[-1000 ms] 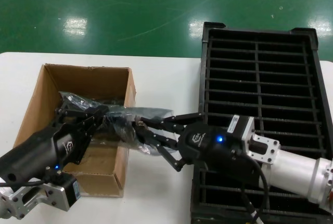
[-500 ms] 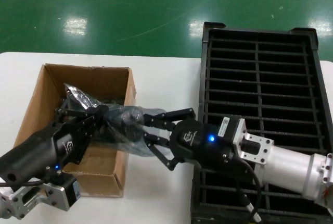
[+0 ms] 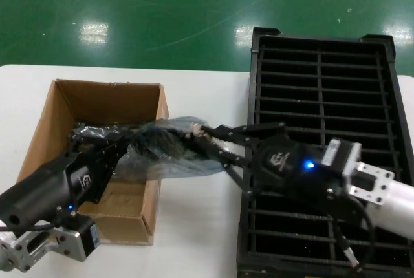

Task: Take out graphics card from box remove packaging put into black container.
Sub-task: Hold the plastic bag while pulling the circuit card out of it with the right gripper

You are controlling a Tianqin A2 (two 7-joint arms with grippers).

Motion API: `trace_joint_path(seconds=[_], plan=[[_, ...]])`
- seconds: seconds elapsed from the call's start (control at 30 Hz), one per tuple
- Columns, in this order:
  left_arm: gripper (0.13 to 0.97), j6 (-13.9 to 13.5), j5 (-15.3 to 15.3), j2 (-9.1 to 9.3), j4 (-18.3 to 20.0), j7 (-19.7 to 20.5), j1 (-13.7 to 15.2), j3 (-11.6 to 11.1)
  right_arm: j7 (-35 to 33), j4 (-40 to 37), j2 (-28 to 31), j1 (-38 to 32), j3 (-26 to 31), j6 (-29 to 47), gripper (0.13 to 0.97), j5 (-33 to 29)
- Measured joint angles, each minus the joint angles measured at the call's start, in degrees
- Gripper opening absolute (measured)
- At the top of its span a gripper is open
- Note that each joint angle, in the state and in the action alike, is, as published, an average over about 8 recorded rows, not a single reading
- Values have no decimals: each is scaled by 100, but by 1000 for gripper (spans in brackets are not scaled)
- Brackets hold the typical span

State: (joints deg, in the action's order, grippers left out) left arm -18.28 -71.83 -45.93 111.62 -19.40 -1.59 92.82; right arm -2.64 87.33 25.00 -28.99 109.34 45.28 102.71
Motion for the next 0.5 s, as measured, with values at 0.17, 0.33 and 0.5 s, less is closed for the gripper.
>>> trace_joint_path(seconds=[0.17, 0.33, 0.5], plan=[[139, 0, 0, 0, 0, 0, 0, 0, -25, 293, 199, 199, -261, -35, 186, 200], [139, 0, 0, 0, 0, 0, 0, 0, -84, 520, 352, 354, -474, -21, 186, 392], [139, 0, 0, 0, 0, 0, 0, 0, -127, 740, 637, 483, -708, 82, 186, 567]])
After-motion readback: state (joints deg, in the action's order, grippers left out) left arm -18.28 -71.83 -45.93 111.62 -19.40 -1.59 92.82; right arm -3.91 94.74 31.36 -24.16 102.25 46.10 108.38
